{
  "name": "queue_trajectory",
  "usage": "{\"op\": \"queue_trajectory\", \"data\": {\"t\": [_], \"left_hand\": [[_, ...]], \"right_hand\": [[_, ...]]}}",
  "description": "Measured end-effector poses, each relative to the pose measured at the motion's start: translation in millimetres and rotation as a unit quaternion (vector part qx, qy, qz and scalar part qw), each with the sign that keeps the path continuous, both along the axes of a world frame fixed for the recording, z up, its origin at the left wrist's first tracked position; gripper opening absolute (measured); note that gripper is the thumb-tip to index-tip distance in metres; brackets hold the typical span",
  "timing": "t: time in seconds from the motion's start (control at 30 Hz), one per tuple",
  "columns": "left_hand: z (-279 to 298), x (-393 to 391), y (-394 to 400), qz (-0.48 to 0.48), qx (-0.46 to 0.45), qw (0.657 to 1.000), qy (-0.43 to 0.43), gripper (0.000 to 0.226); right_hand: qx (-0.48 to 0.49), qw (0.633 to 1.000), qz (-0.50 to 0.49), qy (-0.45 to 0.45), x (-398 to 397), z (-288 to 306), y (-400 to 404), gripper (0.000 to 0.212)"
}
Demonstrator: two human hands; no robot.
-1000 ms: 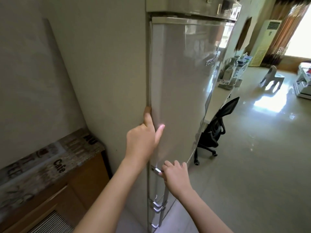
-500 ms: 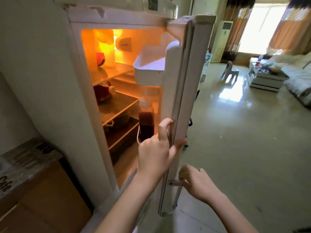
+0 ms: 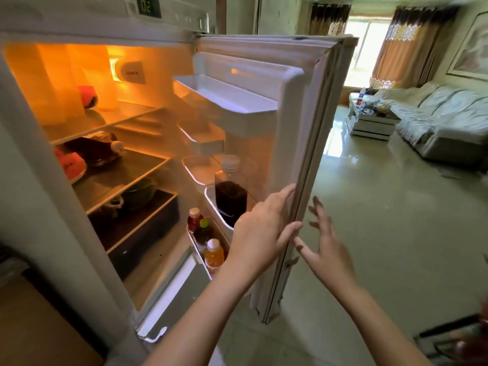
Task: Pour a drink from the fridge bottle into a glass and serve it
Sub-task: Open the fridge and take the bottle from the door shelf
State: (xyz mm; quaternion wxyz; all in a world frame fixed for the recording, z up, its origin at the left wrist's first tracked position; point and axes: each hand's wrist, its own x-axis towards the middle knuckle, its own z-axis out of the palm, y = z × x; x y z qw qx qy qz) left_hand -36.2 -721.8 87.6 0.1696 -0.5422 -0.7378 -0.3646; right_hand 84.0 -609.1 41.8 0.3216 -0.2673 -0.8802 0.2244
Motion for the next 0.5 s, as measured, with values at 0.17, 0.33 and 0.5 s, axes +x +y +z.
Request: {"op": "queue_trajectory", "data": {"t": [0.17,0.33,0.5], "left_hand": [[-9,-15,12,0.043,0.01,0.999,0.019,0.063],[-17,-60,35,0.072,0.048,0.995,-0.046,0.074],[-19,-104,77,-0.025,0.0,0.975,-0.222,0.099]], "right_hand": [[0.081,0.995,-0.049,0.042,-5,27,18,0.098],[0.072,0.992,-0.099,0.012,-17,30,54,0.099],[0.048,0.99,-0.135,-0.008,-24,36,91,0.097]]}}
